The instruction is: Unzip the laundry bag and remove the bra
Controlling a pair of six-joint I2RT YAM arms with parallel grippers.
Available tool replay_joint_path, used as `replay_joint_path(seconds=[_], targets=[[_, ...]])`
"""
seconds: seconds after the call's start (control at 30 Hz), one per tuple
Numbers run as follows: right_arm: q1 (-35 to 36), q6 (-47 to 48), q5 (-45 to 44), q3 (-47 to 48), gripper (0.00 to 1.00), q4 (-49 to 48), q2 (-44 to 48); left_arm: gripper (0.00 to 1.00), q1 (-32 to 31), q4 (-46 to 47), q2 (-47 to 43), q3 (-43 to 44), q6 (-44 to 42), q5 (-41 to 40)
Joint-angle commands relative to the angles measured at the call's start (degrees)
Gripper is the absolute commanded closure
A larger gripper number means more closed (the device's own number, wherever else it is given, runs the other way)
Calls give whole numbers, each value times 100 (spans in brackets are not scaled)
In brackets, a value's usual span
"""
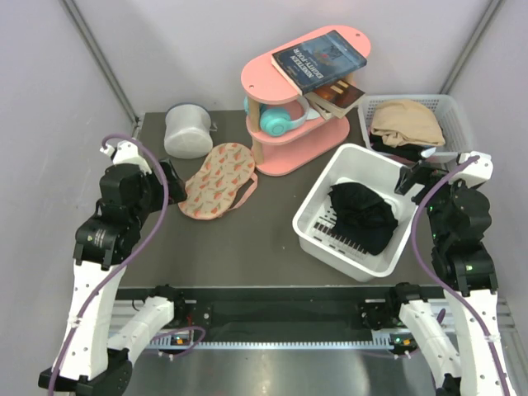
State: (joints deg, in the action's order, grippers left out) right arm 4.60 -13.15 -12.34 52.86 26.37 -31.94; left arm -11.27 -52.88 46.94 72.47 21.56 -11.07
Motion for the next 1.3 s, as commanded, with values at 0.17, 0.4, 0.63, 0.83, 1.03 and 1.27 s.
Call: replay_joint_path(seconds=[0.17,0.4,0.63,0.83,1.03,1.27], targets=[[-29,-65,-14,-13,2,70,22,1,-7,102,-395,-223,15,-177],[-29,-188,65,-13,2,96,22,1,-7,402,182,-479,225,158],[-29,-83,12,137,1,386,153,8,19,638,940,-1093,910,-369],[-29,-118,12,49,1,632,390,2,221,1341,1142,-1753,1376,96],[-29,-162,12,110,1,747,478,5,423,2369,1476,-2499,1711,561],[-29,-83,-23,330,1,949,452,10,503,3179,2291,-2808,2036,870]])
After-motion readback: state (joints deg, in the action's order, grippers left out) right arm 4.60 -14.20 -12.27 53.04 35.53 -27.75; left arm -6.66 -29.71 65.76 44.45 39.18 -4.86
